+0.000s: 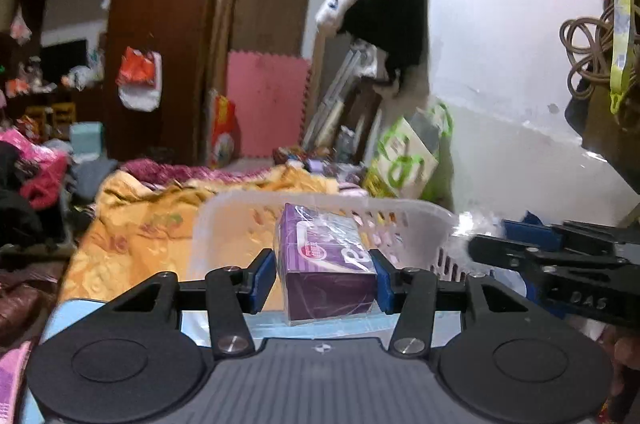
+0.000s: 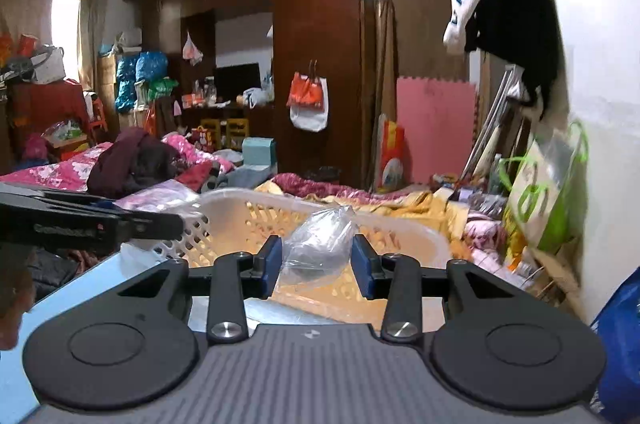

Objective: Organize objects
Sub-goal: 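Carry the purple box and plastic bag into the white basket and release both, then grasp the wrapped white packet with the left gripper while the right grasps a purple box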

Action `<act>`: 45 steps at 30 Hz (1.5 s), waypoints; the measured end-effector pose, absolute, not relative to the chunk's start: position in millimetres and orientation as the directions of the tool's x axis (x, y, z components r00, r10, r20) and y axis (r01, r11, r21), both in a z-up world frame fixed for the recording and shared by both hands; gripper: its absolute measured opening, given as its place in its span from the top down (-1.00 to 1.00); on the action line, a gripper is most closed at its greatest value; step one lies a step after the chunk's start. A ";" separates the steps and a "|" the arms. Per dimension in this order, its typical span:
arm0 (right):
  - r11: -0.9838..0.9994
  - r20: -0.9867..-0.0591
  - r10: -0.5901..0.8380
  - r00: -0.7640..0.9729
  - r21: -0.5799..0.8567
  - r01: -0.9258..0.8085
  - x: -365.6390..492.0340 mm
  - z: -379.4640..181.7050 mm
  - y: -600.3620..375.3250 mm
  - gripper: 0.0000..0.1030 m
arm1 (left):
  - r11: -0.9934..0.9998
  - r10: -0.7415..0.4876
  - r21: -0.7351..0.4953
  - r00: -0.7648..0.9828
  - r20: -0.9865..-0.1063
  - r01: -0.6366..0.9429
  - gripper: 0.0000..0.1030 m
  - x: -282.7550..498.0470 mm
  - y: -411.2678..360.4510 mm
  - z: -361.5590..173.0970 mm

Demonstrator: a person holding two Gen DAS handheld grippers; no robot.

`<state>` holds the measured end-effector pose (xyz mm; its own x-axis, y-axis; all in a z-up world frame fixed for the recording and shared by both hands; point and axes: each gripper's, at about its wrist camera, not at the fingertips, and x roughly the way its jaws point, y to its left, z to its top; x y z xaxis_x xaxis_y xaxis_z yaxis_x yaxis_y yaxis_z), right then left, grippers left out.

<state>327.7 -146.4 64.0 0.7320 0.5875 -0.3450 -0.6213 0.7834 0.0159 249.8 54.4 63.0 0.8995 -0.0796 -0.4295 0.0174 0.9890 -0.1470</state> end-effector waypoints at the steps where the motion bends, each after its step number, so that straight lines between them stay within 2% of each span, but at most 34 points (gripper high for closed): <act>1: 0.783 -0.352 0.588 0.728 0.021 -0.622 326.9 62.5 -145.8 -0.04 | 0.988 -0.089 -0.155 0.893 -0.442 0.021 -0.28 253.8 56.3 60.0; 2: 0.782 -0.358 0.590 0.724 0.031 -0.622 326.3 61.5 -146.0 -0.38 | 0.988 -0.075 -0.157 0.888 -0.454 0.004 -0.44 256.5 58.2 58.1; 3: 0.781 -0.349 0.593 0.725 0.033 -0.623 322.1 62.4 -148.9 -0.60 | 0.989 -0.043 -0.143 0.893 -0.447 -0.024 -0.74 254.8 58.6 57.6; 5: 0.778 -0.323 0.599 0.732 0.018 -0.628 307.6 69.5 -157.3 -0.70 | 0.994 -0.003 -0.102 0.919 -0.394 -0.040 -0.83 238.3 58.5 64.3; 6: 0.773 -0.301 0.608 0.735 0.014 -0.634 298.5 73.6 -162.8 -0.82 | 0.995 -0.004 -0.098 0.932 -0.362 -0.034 -0.95 227.2 59.5 67.7; 8: 0.769 -0.262 0.621 0.739 0.022 -0.639 279.7 82.7 -173.9 -1.00 | 0.994 -0.032 -0.113 0.951 -0.308 -0.003 -1.00 202.7 63.1 74.5; 10: 0.755 -0.250 0.641 0.726 0.037 -0.654 258.1 83.6 -187.6 -1.00 | 0.994 -0.056 -0.101 0.967 -0.247 0.031 -1.00 173.5 63.9 75.4; 11: 0.745 -0.247 0.652 0.716 0.035 -0.666 243.8 79.9 -195.4 -1.00 | 0.995 -0.068 -0.087 0.967 -0.245 0.048 -1.00 158.1 63.4 73.0; 13: 0.748 -0.246 0.645 0.724 0.007 -0.664 217.6 65.8 -208.3 -1.00 | 0.996 -0.083 -0.061 0.950 -0.300 0.068 -1.00 125.9 60.6 60.4; 18: 0.789 -0.262 0.593 0.761 0.000 -0.615 172.1 12.1 -235.9 -1.00 | 0.987 -0.158 -0.053 0.949 -0.274 0.149 -0.98 46.1 41.6 15.3; 24: 0.778 -0.261 0.626 0.735 0.145 -0.611 152.4 -29.8 -258.9 -1.00 | 0.973 -0.226 -0.023 0.935 -0.274 0.229 -0.86 -10.7 13.9 -24.8; 26: 0.770 -0.267 0.634 0.726 0.126 -0.626 155.1 -34.7 -253.4 -1.00 | 0.969 -0.237 -0.004 0.923 -0.302 0.247 -0.76 -6.9 3.5 -32.2; 29: 0.795 -0.282 0.592 0.755 0.054 -0.604 160.1 -33.8 -240.7 -1.00 | 0.968 -0.239 -0.009 0.916 -0.323 0.250 -0.74 0.9 -4.6 -42.5; 32: 0.770 -0.296 0.619 0.727 0.052 -0.635 155.9 -40.4 -233.3 -1.00 | 0.963 -0.255 -0.015 0.900 -0.352 0.268 -0.64 6.3 -14.3 -56.7; 33: 0.763 -0.309 0.627 0.716 0.054 -0.645 156.7 -41.1 -230.0 -1.00 | 0.963 -0.255 -0.009 0.898 -0.358 0.269 -0.51 7.3 -17.8 -61.5; 36: 0.780 -0.326 0.590 0.739 -0.007 -0.626 152.6 -48.2 -219.4 -1.00 | 0.961 -0.253 0.006 0.887 -0.385 0.277 0.12 13.7 -25.3 -71.0; 43: 0.787 -0.330 0.583 0.743 0.001 -0.617 144.8 -60.0 -225.7 -0.99 | 0.962 -0.244 0.024 0.896 -0.372 0.272 0.11 10.2 -26.2 -73.7; 45: 0.785 -0.332 0.585 0.740 0.000 -0.620 142.8 -63.4 -226.7 -0.89 | 0.962 -0.236 0.041 0.899 -0.368 0.270 0.11 10.5 -28.3 -74.7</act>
<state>142.8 -226.7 -63.4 0.7400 0.5847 -0.3325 -0.6200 0.7846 -0.0002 10.5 -28.3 -74.7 0.8994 -0.2364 -0.3678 0.2695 0.9621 0.0408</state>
